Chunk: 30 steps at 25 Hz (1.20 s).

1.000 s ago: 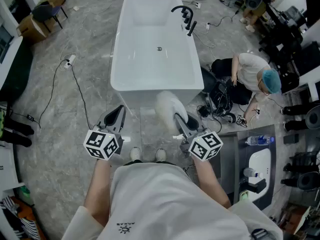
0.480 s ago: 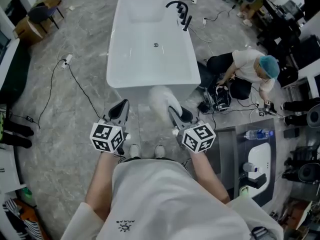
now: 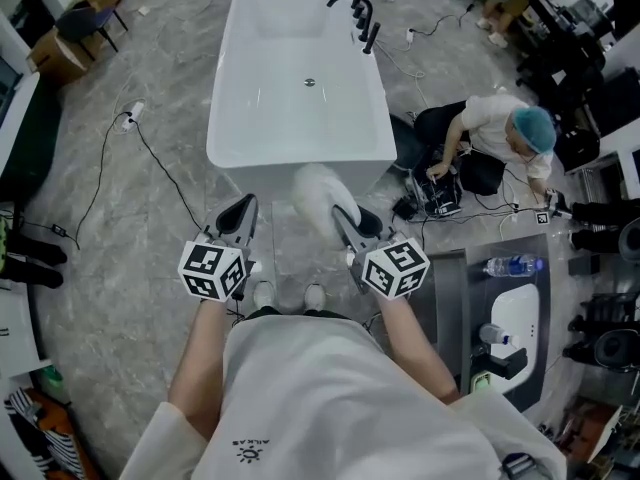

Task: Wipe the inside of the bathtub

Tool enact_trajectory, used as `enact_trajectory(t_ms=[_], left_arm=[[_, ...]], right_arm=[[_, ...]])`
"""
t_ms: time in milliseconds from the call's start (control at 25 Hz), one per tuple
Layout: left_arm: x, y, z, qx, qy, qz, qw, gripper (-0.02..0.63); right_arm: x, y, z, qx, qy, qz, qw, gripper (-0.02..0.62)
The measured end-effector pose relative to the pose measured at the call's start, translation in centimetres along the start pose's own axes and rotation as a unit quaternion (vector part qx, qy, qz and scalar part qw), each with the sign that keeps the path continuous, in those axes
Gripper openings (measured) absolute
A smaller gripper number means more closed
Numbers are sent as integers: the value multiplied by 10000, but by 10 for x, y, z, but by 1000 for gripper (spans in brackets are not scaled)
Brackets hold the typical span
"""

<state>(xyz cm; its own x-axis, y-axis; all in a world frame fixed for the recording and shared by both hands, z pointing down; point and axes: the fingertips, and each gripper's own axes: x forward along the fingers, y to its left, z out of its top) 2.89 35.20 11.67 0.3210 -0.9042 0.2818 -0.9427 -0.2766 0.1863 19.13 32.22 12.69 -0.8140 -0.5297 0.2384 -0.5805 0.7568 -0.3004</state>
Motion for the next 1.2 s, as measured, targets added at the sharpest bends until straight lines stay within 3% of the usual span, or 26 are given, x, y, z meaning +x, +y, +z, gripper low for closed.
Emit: enact_trajectory(t_ms=[560, 1200], left_arm=[[-10, -8, -21, -113, 131, 626, 9979, 11], [22, 10, -16, -115, 166, 654, 9977, 11]], right_arm=[[-30, -30, -23, 175, 273, 444, 9985, 95], [1, -37, -18, 259, 389, 764, 9960, 95]])
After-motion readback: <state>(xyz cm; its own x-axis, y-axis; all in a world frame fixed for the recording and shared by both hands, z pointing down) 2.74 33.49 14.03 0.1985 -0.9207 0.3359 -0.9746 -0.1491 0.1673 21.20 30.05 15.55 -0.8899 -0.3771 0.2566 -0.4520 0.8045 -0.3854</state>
